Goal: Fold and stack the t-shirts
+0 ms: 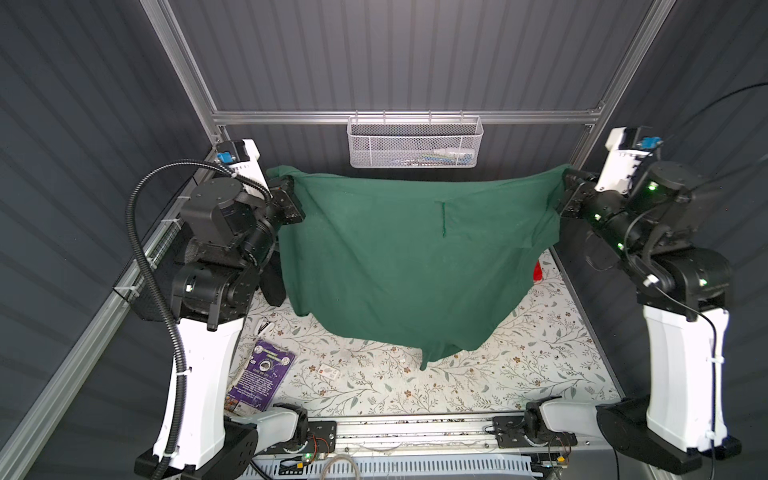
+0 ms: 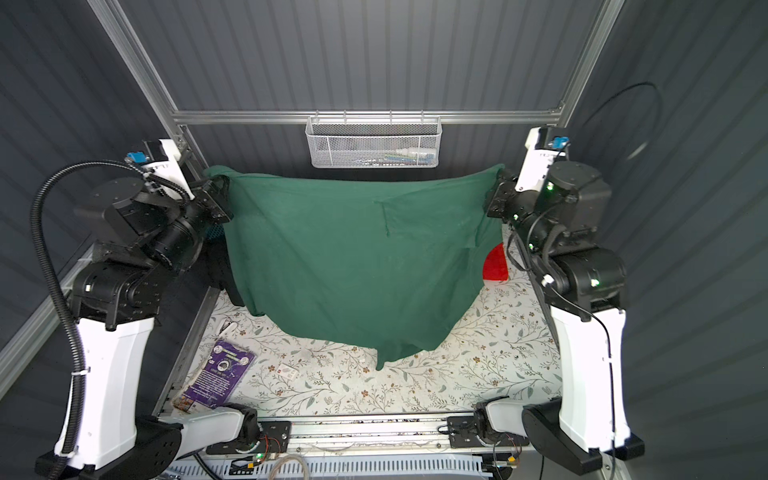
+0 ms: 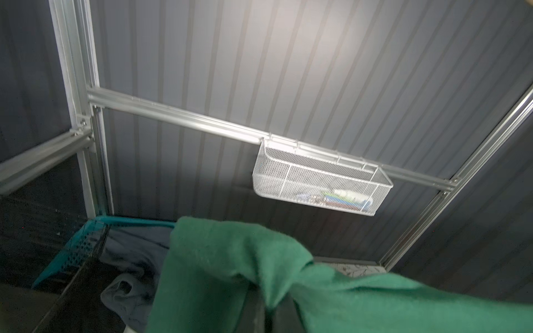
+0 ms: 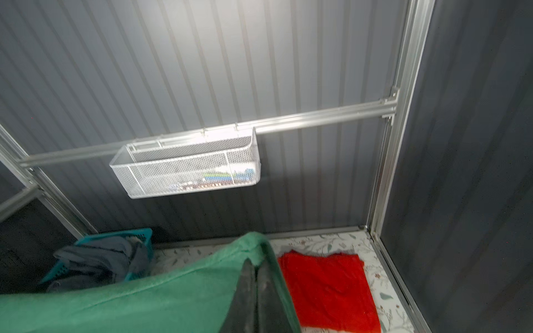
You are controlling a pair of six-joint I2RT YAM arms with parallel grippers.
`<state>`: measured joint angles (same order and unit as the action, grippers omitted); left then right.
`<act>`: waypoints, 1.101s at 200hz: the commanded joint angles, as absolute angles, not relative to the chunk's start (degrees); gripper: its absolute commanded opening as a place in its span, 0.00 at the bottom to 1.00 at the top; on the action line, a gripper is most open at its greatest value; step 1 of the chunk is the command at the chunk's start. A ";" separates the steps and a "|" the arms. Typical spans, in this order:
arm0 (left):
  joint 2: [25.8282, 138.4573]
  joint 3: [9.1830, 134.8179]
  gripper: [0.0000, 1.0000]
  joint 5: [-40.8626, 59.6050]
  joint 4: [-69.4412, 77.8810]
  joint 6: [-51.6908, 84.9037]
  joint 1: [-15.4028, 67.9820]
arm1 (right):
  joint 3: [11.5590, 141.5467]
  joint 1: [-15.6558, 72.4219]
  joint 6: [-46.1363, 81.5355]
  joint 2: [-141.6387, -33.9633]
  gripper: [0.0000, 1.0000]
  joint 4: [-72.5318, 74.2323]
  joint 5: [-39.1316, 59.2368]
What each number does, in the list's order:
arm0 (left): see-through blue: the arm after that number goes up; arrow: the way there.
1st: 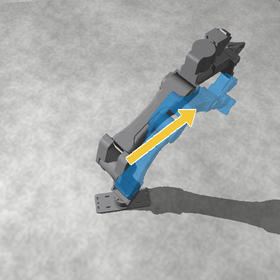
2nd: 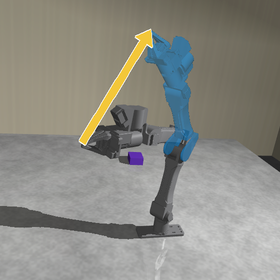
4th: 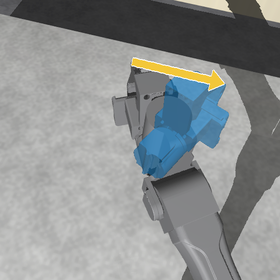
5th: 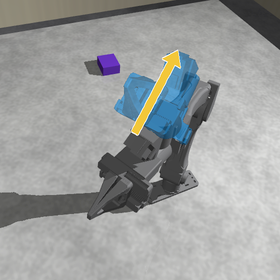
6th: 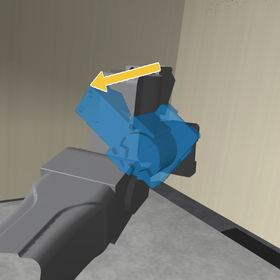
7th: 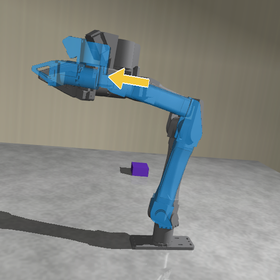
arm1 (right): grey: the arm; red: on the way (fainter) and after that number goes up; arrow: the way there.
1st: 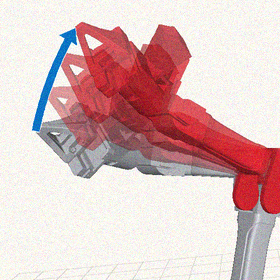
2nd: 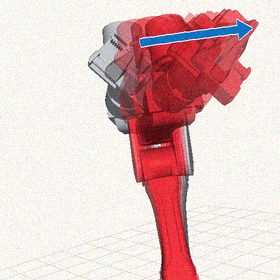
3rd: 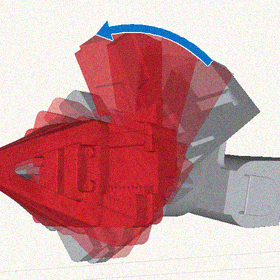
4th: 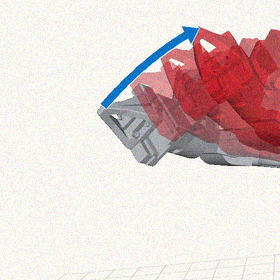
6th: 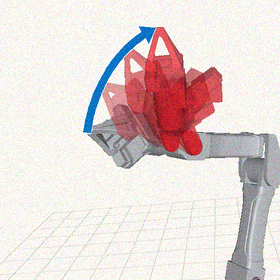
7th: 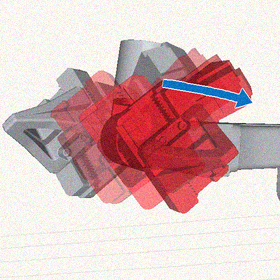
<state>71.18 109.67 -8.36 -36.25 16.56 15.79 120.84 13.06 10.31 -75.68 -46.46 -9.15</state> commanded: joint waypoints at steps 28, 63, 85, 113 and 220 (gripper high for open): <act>73.81 92.93 0.00 -12.96 -29.09 18.28 15.50 | 103.07 12.83 9.02 -80.54 0.00 -32.29 -10.12; 83.67 87.32 0.00 -17.50 -22.85 16.44 15.38 | 101.70 12.50 8.56 -91.97 0.00 -25.46 -10.14; 93.12 89.83 0.00 -18.90 -19.35 14.30 15.38 | 109.73 12.57 7.99 -102.73 0.00 -25.82 -8.35; 102.29 99.09 0.00 -21.24 -24.85 14.26 15.12 | 120.77 12.57 8.61 -112.38 0.00 -30.85 -10.20; 66.52 88.27 0.00 -11.79 -24.29 15.43 15.37 | 92.71 17.00 7.65 -69.69 0.00 -25.04 -15.32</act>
